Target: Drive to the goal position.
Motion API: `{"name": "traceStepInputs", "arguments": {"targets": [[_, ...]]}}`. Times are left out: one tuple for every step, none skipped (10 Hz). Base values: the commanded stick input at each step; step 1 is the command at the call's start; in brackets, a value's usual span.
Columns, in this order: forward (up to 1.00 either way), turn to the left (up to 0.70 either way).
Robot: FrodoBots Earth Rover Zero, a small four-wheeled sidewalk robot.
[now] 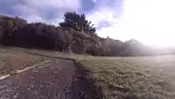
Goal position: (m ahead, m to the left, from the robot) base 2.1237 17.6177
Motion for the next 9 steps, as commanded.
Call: {"name": "traceStepInputs", "arguments": {"targets": [[0.0,0.0],[0.0,0.0],[0.0,0.0],[0.0,0.0],[0.0,0.0],[0.0,0.0],[0.0,0.0],[0.0,0.0],[0.0,0.0]]}}
